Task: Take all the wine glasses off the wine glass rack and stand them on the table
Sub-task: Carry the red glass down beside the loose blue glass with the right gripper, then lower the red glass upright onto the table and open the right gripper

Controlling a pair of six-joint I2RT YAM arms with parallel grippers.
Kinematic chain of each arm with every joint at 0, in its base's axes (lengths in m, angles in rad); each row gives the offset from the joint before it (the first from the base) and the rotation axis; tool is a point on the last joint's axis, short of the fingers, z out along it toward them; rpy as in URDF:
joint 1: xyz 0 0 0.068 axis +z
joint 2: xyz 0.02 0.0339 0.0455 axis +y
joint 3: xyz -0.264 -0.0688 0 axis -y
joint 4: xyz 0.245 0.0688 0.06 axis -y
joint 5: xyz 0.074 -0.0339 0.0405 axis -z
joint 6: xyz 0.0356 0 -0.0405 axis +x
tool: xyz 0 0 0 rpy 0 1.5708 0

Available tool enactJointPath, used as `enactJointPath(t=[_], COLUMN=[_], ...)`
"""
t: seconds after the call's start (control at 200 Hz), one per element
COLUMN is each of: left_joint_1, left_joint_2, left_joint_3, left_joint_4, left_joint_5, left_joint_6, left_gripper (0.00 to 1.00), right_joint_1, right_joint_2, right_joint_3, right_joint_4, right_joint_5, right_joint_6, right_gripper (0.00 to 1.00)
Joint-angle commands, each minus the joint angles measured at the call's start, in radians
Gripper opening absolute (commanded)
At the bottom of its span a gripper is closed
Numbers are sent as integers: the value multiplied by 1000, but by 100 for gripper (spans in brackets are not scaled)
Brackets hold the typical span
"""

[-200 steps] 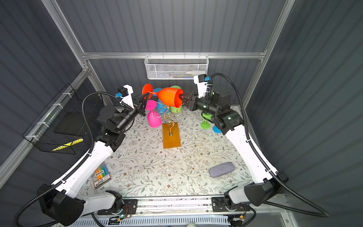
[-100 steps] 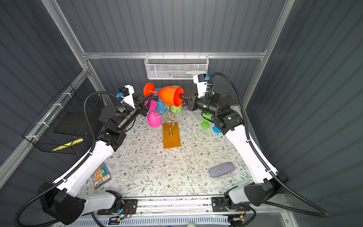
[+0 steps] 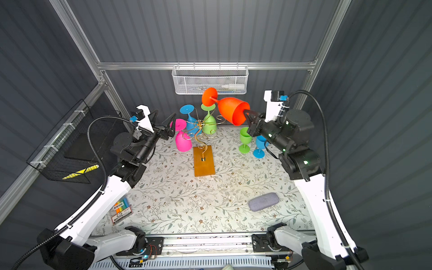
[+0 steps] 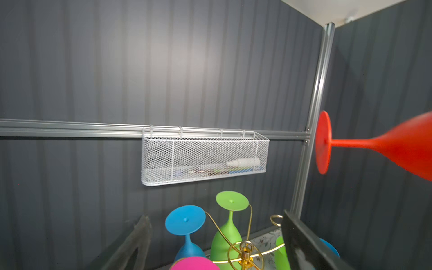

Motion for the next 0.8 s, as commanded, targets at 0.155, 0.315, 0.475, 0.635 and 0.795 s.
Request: enactJointPath(t=[0.155, 0.315, 0.475, 0.635, 0.795], left_joint_1=[2, 21, 53, 92, 149], left_joint_2=[-18, -40, -38, -42, -55], left_joint_3=[-13, -47, -68, -99, -133], left_joint_4=[83, 122, 148, 182, 204], left_joint_5=[-138, -217, -239, -265, -257], left_joint_6=[105, 129, 95, 61, 25], left_gripper=[93, 97, 99, 100, 100], right_joint_1=[-14, -15, -17, -30, -95], right_joint_2=[-184, -194, -128, -15, 72], right_joint_3=[-110, -177, -204, -184, -186], right_joint_4=[-357, -532, -647, -743, -775], right_joint_5=[264, 342, 379, 477, 495], right_joint_6=[-70, -58, -45, -43, -51], right_gripper=[0, 0, 0, 0, 0])
